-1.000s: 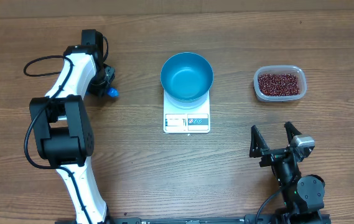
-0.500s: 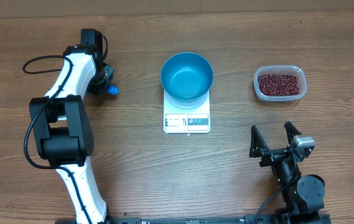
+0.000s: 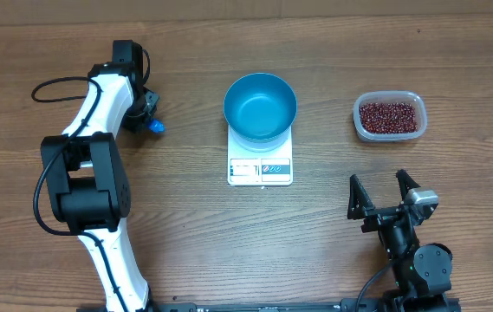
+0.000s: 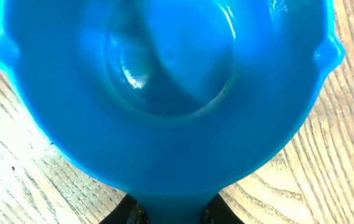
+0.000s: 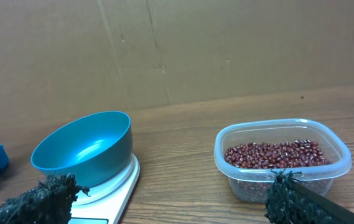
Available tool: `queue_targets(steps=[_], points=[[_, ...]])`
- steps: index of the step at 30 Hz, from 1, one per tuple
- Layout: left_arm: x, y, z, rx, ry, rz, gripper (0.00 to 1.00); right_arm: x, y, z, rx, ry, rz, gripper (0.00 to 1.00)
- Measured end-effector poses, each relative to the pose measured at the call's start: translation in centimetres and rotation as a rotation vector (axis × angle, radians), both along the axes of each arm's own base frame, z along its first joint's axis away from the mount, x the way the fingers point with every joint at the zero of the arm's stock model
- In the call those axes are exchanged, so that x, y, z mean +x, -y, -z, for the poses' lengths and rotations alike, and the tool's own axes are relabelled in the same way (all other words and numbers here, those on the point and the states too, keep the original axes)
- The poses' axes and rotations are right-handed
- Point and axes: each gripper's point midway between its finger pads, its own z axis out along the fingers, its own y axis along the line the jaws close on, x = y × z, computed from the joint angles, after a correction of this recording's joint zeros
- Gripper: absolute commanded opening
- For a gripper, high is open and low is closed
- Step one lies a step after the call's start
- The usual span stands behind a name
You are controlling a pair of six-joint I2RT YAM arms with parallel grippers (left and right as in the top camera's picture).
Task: Scoop item into bowl and weigh 150g on scale
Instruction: 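Lift the blue scoop with the left gripper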
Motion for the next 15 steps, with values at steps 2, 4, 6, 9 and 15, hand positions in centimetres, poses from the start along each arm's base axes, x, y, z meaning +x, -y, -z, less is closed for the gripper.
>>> queue_targets(steps=[2, 4, 6, 9, 15], points=[[-0.1, 0.0, -0.2, 0.000, -0.005, 0.001, 0.09, 0.0, 0.0, 0.0, 0.000, 0.000, 0.000, 1.00], [0.0, 0.0, -0.6, 0.000, -0.008, 0.005, 0.05, 0.0, 0.0, 0.0, 0.000, 0.000, 0.000, 1.00], [0.4, 0.0, -1.3, 0.000, 0.000, 0.016, 0.04, 0.0, 0.0, 0.0, 0.000, 0.001, 0.000, 1.00], [0.8, 0.3, -2.9, -0.012, 0.002, 0.026, 0.04, 0.0, 0.0, 0.0, 0.000, 0.000, 0.000, 1.00], [1.1, 1.2, -5.7, -0.042, 0.003, 0.051, 0.04, 0.0, 0.0, 0.0, 0.000, 0.001, 0.000, 1.00]])
